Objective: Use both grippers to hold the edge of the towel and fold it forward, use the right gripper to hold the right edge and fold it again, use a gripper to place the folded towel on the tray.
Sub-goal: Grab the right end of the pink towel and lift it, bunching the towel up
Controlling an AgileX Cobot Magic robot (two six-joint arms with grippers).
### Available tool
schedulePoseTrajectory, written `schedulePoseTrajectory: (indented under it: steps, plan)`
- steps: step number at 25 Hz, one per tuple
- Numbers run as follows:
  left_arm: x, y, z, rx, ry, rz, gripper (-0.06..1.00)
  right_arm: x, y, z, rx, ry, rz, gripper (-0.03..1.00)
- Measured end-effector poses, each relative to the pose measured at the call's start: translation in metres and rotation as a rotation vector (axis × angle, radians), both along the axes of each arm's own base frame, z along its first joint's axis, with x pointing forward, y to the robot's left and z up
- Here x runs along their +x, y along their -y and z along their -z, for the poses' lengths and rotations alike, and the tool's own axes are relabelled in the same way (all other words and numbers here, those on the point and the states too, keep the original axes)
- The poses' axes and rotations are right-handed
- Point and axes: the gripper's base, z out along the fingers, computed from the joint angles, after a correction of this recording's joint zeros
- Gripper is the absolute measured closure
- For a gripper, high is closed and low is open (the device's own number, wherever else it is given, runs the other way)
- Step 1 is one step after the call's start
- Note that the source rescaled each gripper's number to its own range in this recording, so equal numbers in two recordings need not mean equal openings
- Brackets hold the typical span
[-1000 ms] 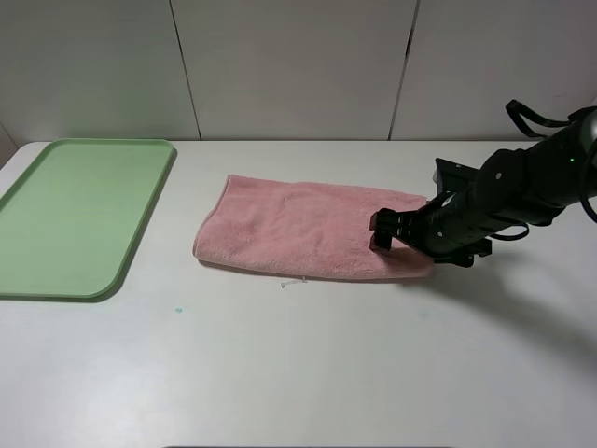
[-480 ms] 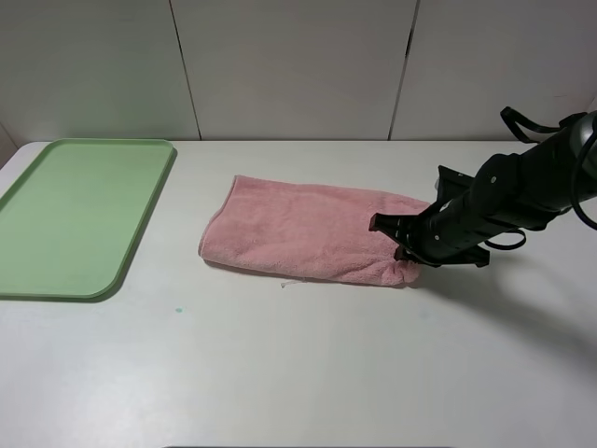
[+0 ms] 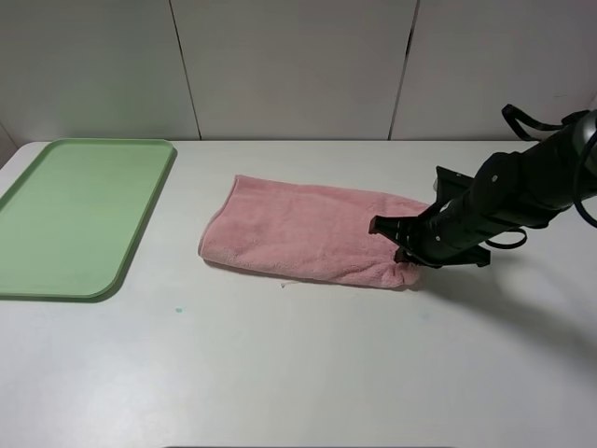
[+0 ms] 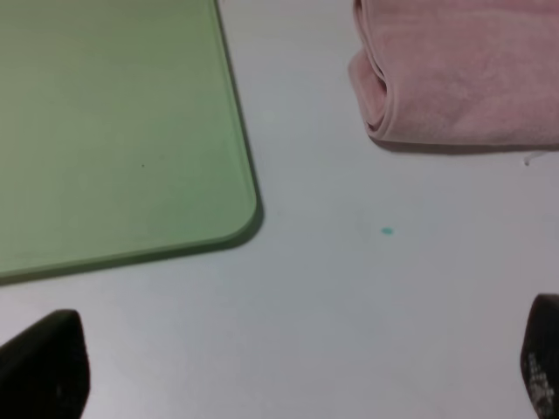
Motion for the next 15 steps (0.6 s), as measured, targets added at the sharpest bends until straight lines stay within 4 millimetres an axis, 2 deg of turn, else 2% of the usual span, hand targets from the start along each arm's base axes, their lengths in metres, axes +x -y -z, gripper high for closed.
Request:
schedulePoseTrajectory:
  steps: [7,15]
  plan:
    - [0.000,0.000,0.000,0.000,0.000,0.000,-0.05,-0.004,0.015,-0.028,-0.009,0.000,-0.051,0.91]
    - [0.000,0.000,0.000,0.000,0.000,0.000,-0.05,-0.007,0.045,-0.061,-0.043,0.024,-0.056,0.91]
